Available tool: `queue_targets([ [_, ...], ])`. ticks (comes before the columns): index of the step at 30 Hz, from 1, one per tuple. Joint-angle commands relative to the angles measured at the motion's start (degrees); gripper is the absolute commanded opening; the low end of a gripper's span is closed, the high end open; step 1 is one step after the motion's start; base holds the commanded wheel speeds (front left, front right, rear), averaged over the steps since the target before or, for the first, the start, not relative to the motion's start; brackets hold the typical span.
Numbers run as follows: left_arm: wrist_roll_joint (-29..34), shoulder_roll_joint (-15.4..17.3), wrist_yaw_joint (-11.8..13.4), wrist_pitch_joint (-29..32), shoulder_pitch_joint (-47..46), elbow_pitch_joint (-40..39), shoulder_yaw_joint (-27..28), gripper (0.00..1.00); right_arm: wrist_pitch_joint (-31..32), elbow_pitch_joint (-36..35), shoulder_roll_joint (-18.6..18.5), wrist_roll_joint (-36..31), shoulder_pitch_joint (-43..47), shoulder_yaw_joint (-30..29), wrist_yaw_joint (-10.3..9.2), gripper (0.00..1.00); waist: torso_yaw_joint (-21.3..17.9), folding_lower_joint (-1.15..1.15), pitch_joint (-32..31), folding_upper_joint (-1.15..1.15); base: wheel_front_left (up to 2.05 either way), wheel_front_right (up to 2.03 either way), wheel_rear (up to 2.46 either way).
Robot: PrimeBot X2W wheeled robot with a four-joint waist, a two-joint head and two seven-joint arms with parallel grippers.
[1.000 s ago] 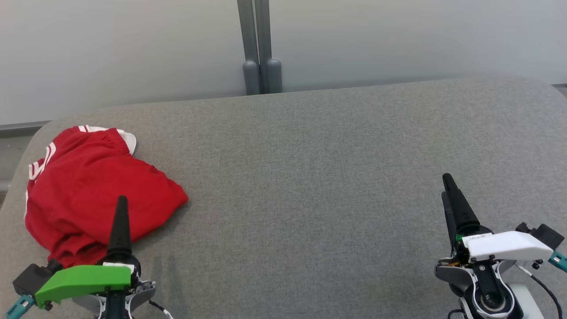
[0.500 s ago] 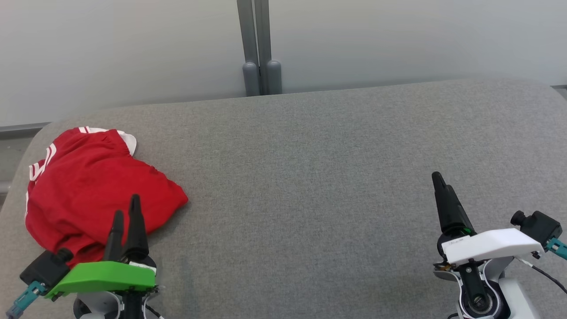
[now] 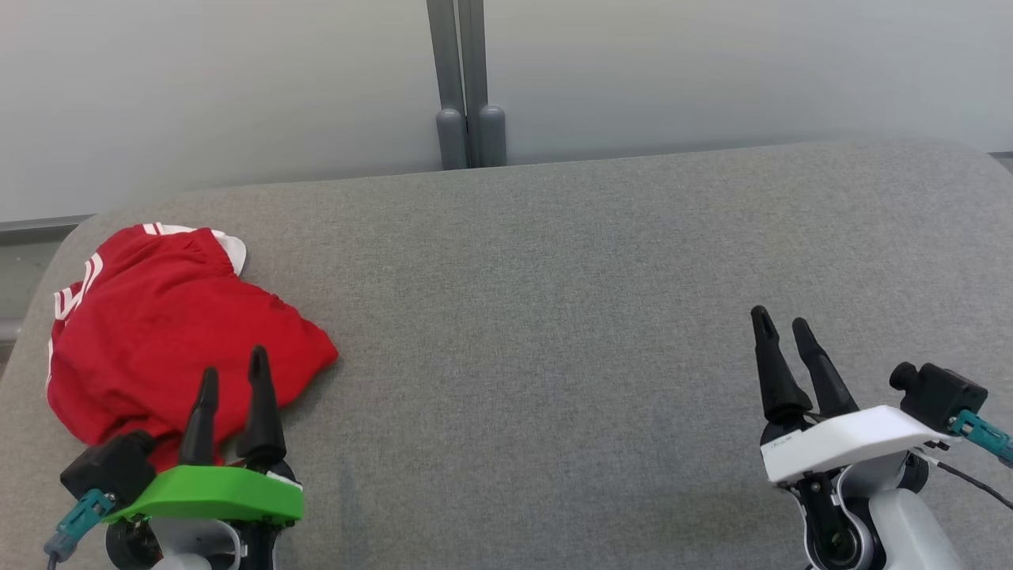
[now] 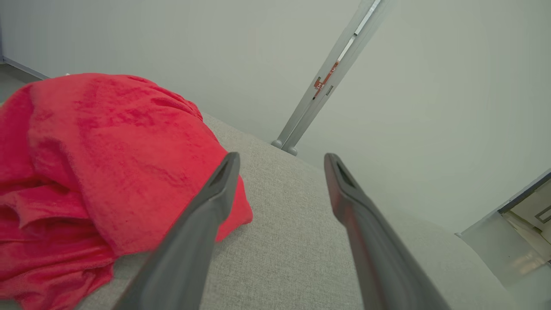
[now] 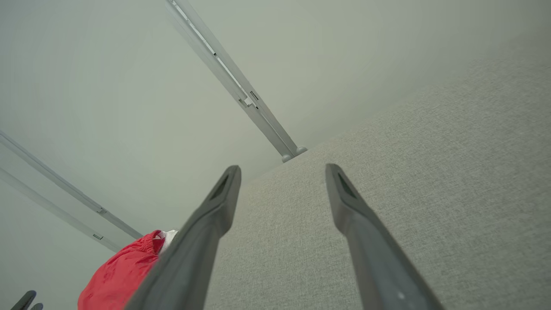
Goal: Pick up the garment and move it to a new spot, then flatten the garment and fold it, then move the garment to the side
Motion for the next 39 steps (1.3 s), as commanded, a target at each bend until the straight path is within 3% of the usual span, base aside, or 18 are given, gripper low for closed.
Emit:
queue_targets([
  [1, 1.96, 0.51, 0.32, -0.63, 0.03, -0.77, -0.17, 1.00, -0.69, -0.46, -0.09, -2.15, -1.36, 0.27, 0.03, 1.00, 0.00, 0.00, 0.01, 0.00, 0.00, 0.00, 0.00],
  [39, 22.32, 0.17, 0.93, -5.79, 0.80, -1.41, -2.52, 1.00, -5.85, 2.01, 0.59, -22.36, -2.24, 0.77, 0.04, 1.00, -0.35, 0.00, 0.23, 0.00, 0.00, 0.00, 0.00],
])
